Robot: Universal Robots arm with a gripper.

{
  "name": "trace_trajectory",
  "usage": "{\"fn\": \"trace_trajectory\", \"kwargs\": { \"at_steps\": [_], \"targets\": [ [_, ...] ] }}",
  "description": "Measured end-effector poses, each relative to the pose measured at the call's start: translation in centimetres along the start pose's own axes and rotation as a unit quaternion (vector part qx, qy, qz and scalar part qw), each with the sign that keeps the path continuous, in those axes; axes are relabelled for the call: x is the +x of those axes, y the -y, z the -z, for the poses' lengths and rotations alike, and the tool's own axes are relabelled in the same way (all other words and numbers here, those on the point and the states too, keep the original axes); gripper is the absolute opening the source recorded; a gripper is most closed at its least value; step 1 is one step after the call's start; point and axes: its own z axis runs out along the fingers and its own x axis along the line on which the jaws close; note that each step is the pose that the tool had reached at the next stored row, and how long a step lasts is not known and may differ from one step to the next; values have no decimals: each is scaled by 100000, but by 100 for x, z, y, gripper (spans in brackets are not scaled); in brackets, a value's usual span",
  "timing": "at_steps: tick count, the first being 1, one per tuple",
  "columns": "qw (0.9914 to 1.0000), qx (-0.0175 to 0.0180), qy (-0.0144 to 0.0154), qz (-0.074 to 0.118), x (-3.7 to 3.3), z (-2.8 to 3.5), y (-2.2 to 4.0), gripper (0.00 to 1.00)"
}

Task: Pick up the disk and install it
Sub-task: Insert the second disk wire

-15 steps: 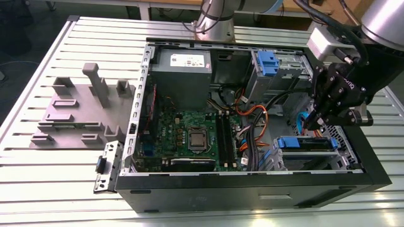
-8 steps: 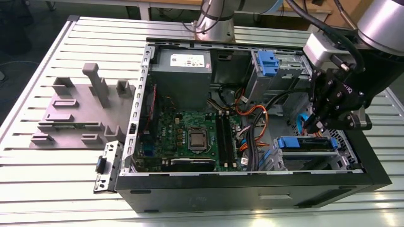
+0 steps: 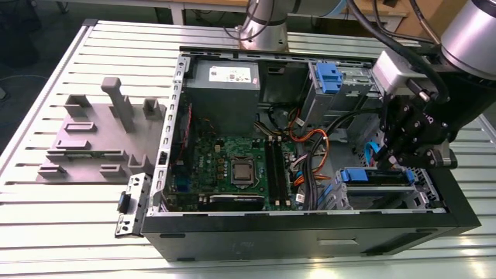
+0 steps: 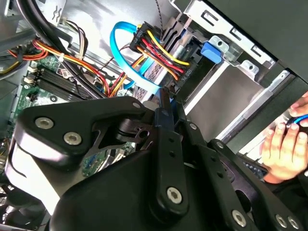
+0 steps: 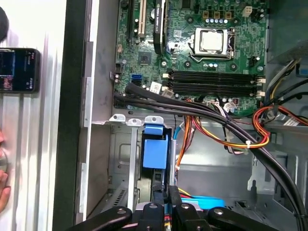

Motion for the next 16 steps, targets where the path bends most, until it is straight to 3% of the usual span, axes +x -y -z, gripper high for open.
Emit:
{"fn": "trace_trajectory", "kwargs": {
  "at_steps": [2,3,16],
  "targets": [
    [99998,70,626,12,31,-9,-2,16],
    [99997,82,750,15,41,-11,-3,16],
    [99993,109,1210,19,69,-25,9,16]
  ]
}}
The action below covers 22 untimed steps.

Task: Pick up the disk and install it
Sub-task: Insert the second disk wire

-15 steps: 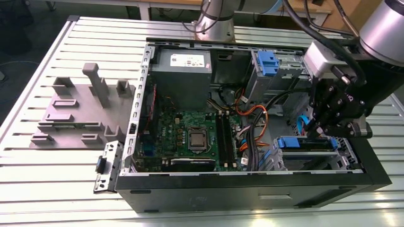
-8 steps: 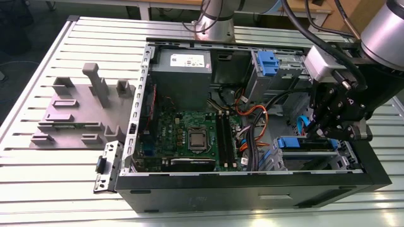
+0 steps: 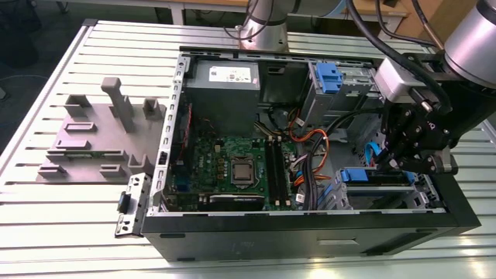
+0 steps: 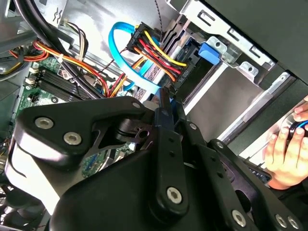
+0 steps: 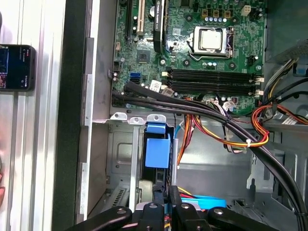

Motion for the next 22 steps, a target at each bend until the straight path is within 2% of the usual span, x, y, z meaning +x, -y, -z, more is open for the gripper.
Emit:
{"fn": "trace_trajectory", "kwargs": {
  "at_steps": [4,8,10,13,15,22],
  "targets": [
    [100000,0,41,5,19,-7,0,16],
    [100000,7,231,10,38,-24,0,16],
    [99999,14,464,12,41,-34,0,16],
    [99995,35,1042,20,40,-42,0,16],
    [99991,43,1325,26,42,-46,0,16],
    [99991,44,1366,26,49,-63,0,16]
  ]
}}
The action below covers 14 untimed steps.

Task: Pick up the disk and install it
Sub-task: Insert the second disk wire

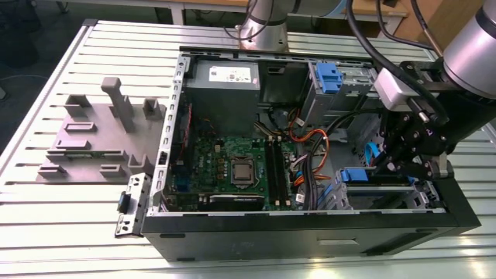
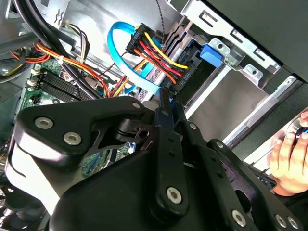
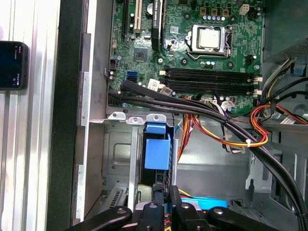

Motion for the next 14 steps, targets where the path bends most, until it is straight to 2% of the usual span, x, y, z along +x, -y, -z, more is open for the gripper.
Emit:
{"fn": "trace_trajectory", "kwargs": {
  "at_steps": [9,14],
  "targets": [
    [100000,4,182,5,11,-57,1,16],
    [100000,9,255,5,13,-66,1,16]
  ]
}}
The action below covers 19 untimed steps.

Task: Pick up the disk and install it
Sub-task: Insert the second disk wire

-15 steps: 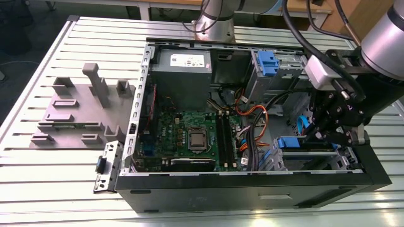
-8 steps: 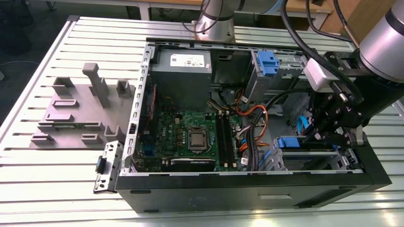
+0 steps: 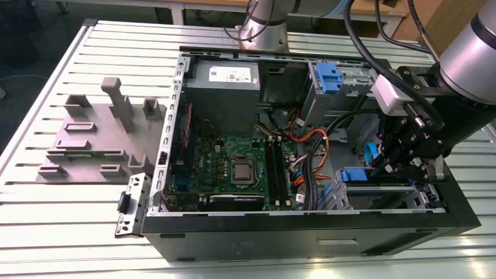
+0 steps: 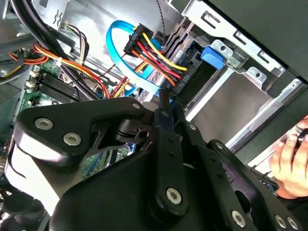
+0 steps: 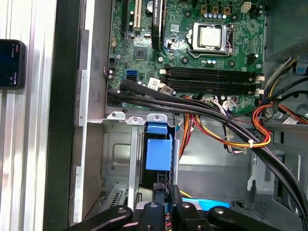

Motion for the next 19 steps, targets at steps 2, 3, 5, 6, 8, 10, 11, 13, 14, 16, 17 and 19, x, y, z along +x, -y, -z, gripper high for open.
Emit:
{"fn": "trace_trajectory", "kwargs": {
  "at_steps": [2,3,5,6,8,10,11,13,14,16,17,19],
  "targets": [
    [100000,11,80,6,-1,-6,0,17],
    [100000,9,58,3,0,-4,0,17],
    [100000,2,15,0,0,25,-1,24],
    [100000,4,27,1,-1,41,-1,24],
    [100000,2,9,0,-1,86,-2,24],
    [100000,2,11,1,-3,130,-2,24],
    [100000,1,14,1,-3,149,-3,24],
    [100000,-2,17,0,-4,166,-3,24],
    [100000,-3,20,1,-4,165,-3,22],
    [100000,-1,17,1,-5,166,-3,16],
    [100000,-1,16,2,-4,166,-3,16],
    [100000,0,7,2,-5,167,-3,11]
  ]
}}
